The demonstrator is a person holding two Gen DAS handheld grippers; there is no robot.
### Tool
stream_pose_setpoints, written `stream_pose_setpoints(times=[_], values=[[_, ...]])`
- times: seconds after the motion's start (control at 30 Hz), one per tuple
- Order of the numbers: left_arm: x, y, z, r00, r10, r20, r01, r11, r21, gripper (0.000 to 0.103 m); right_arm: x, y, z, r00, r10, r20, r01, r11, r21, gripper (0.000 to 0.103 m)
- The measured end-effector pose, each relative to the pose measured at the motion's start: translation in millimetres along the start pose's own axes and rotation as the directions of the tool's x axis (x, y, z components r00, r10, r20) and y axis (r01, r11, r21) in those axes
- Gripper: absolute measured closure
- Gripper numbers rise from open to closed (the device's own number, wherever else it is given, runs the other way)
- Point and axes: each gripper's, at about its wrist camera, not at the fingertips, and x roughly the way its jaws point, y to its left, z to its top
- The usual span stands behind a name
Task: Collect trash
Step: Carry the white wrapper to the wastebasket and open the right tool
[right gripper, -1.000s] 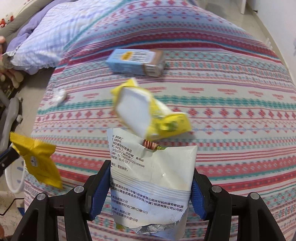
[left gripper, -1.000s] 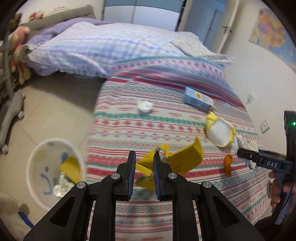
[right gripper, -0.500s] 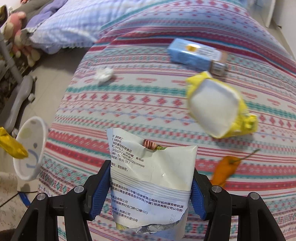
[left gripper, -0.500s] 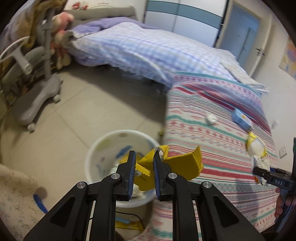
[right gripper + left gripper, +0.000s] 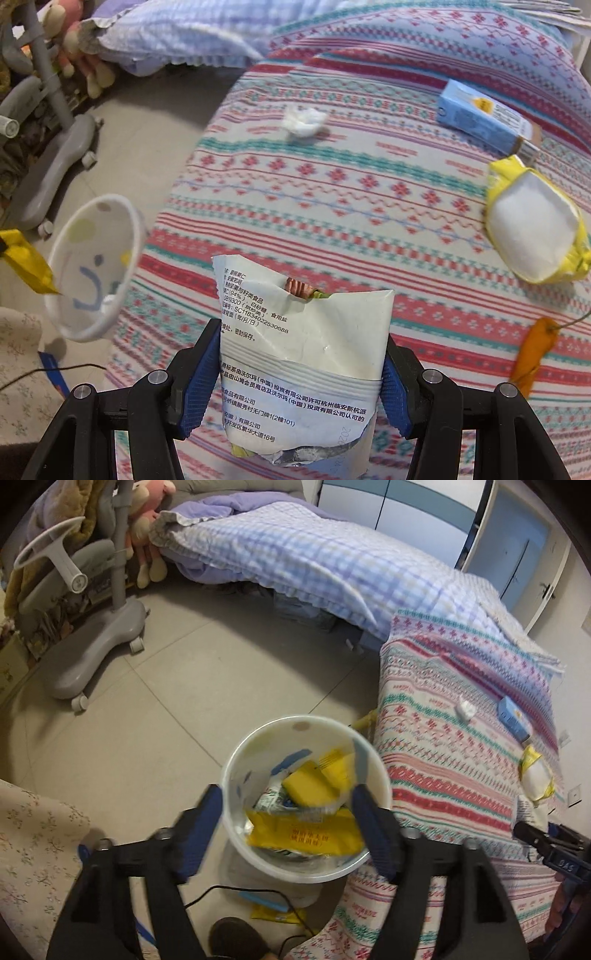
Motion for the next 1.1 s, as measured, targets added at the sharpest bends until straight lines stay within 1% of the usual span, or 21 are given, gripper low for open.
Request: stream_pose_setpoints(times=[0.07, 0.2, 0.23, 0.3, 0.33, 0.43, 0.57, 0.67, 0.8, 0.97, 1.1], values=[[-1.3, 1.3, -1.7, 1.0, 0.021, 0.0, -0.021, 1.0, 0.013, 0.023, 1.3, 4.1, -1.2, 1.0, 0.01, -0.003, -0.009, 1.0, 0.009, 0.038], [-7.2, 10.3, -7.0, 0.998, 0.049, 0.028, -0.05, 0.998, 0.024, 0.01, 7.1, 15.4, -1.7, 1.0, -0.006, -0.019, 0.006, 1.0, -0.001, 0.038], [-8.2, 12.6, -8.2, 0.998, 0.053, 0.031, -0.053, 0.998, 0.024, 0.008, 8.4, 18.3, -0.8, 1.0, -0.006, -0.019, 0.006, 1.0, -0.003, 0.038], [-9.4, 18.4, -10.1, 0.998, 0.062, 0.03, -0.063, 0.998, 0.021, 0.001, 11.2, 24.9, 1.5, 1.0, -0.002, -0.017, 0.002, 1.0, -0.003, 0.038], [-10.5, 22.6, -11.4, 0.997, 0.069, 0.031, -0.069, 0.997, 0.017, 0.001, 12.4, 28.2, 2.2, 1.0, 0.001, -0.014, -0.001, 1.0, -0.003, 0.038], [-11.0, 33.0, -13.8, 0.996, 0.09, 0.026, -0.09, 0.996, 0.001, 0.0, 21.4, 45.3, 5.4, 1.0, 0.019, -0.007, -0.019, 1.0, -0.01, 0.038], [-6.9, 49.6, -17.0, 0.991, 0.13, -0.014, -0.13, 0.991, -0.037, 0.0, 38.3, 73.6, 8.5, 0.997, 0.067, -0.025, -0.067, 0.997, -0.023, 0.038], [-6.9, 55.8, -17.9, 0.989, 0.143, -0.021, -0.144, 0.988, -0.052, 0.0, 47.4, 93.3, 12.5, 0.995, 0.098, -0.026, -0.099, 0.994, -0.039, 0.038], [-8.0, 59.1, -18.7, 0.986, 0.165, -0.021, -0.166, 0.985, -0.053, 0.0, 58.3, 117.7, 20.2, 0.992, 0.127, -0.021, -0.128, 0.99, -0.065, 0.038], [-9.0, 56.9, -19.8, 0.978, 0.209, -0.024, -0.21, 0.978, -0.019, 0.0, 71.8, 137.7, 28.7, 0.986, 0.164, -0.034, -0.165, 0.984, -0.062, 0.038], [-9.0, 58.2, -20.3, 0.977, 0.211, -0.028, -0.211, 0.977, -0.011, 0.0, 76.0, 147.7, 35.5, 0.985, 0.168, -0.03, -0.17, 0.983, -0.067, 0.035]])
